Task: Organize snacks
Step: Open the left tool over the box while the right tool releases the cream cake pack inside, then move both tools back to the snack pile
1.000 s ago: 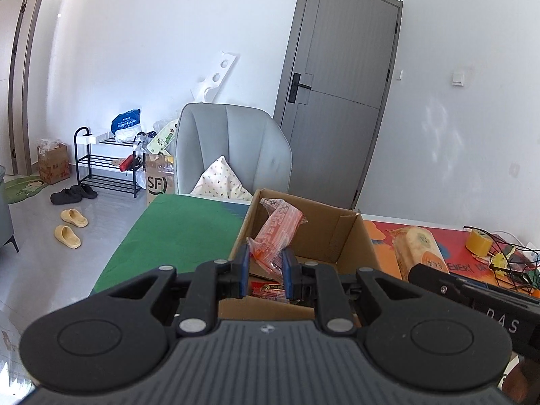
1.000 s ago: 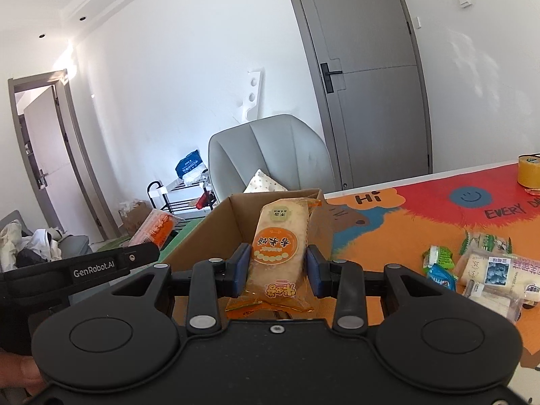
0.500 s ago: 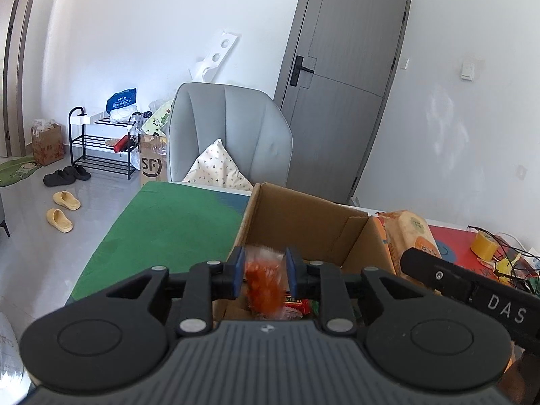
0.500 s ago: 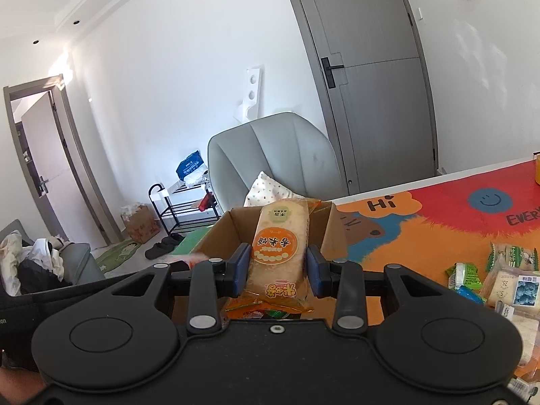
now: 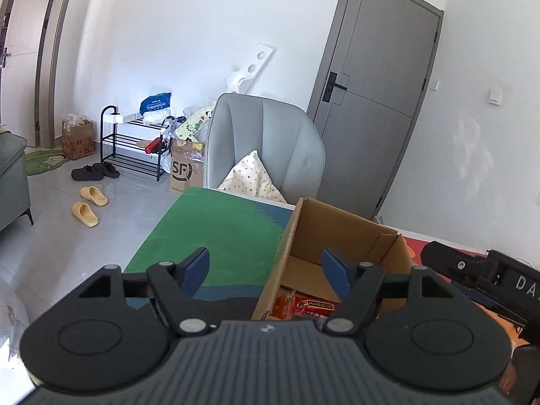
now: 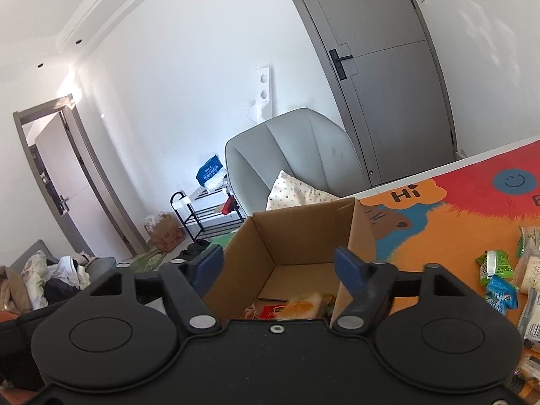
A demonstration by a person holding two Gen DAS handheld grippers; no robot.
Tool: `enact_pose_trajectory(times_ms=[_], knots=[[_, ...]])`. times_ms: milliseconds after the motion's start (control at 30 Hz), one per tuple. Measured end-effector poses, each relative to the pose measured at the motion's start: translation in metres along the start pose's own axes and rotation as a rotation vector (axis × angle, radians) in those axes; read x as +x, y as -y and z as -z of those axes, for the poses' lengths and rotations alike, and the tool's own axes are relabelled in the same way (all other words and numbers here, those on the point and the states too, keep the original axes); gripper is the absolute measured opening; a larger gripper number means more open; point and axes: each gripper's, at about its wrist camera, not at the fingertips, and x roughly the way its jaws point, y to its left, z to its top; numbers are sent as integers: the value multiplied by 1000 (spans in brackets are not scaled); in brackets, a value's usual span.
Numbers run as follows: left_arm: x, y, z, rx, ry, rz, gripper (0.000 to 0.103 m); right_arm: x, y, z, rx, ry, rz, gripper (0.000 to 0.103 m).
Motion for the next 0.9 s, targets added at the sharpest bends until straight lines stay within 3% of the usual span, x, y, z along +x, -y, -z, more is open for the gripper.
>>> enact_pose_trajectory(times_ms=[167, 333, 500, 700, 900], knots=[[-5, 1, 2, -10, 13, 0, 92, -13, 6, -2, 17, 24, 17, 80], [-7, 3, 4, -22, 11, 11, 101, -24, 12, 1, 19, 37, 66, 95], [-9, 5, 8, -34, 5, 20, 102, -35, 21, 5, 12, 47, 132, 102], [-13, 12, 13, -44, -6, 31, 103, -48, 38, 11, 20, 43, 185, 103], [-17, 28, 21, -49, -30, 93, 102, -66, 60, 17, 56, 50, 236, 103]])
